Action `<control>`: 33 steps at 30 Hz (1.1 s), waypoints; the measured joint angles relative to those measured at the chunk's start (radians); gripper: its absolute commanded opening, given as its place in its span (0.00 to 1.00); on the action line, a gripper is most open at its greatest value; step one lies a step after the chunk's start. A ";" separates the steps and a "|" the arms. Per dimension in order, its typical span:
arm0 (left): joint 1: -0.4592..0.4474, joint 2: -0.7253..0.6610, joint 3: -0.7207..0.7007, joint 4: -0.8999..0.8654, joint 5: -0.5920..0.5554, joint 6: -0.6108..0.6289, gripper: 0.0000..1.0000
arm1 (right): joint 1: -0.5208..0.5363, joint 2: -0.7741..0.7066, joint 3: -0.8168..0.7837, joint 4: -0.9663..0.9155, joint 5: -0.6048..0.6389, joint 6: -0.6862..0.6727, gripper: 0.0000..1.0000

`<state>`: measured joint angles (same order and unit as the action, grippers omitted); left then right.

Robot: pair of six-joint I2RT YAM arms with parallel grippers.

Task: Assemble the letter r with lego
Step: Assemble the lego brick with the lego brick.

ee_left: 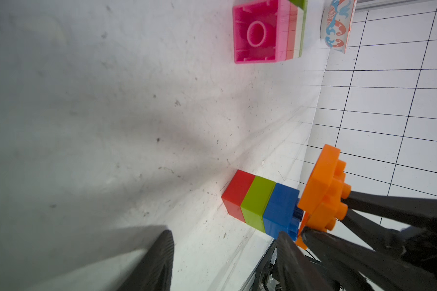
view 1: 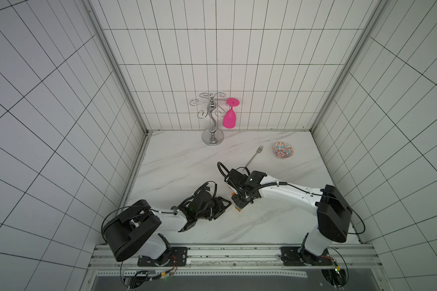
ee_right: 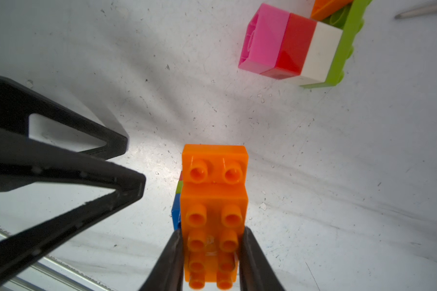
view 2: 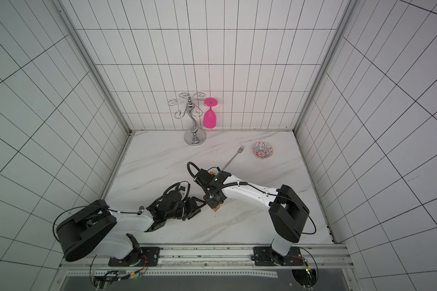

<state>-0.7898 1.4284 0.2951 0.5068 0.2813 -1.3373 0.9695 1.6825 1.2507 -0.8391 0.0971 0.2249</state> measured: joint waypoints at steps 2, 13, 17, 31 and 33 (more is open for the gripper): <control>0.002 0.000 -0.001 0.002 0.000 0.000 0.58 | 0.002 0.002 0.002 -0.001 0.000 0.003 0.00; 0.005 0.001 -0.002 0.006 0.000 -0.002 0.57 | 0.013 0.016 0.023 -0.003 -0.002 0.017 0.00; 0.005 0.002 -0.002 0.006 0.001 -0.002 0.57 | 0.013 0.017 0.026 -0.008 -0.001 0.021 0.00; 0.006 0.002 -0.002 0.005 0.004 -0.001 0.57 | 0.013 0.040 0.036 -0.009 0.001 0.022 0.00; 0.006 0.002 -0.002 0.005 0.005 0.000 0.57 | 0.013 0.043 0.039 -0.009 0.001 0.022 0.00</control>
<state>-0.7834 1.4303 0.2928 0.5121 0.2859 -1.3376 0.9825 1.7256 1.2900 -0.8482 0.0982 0.2466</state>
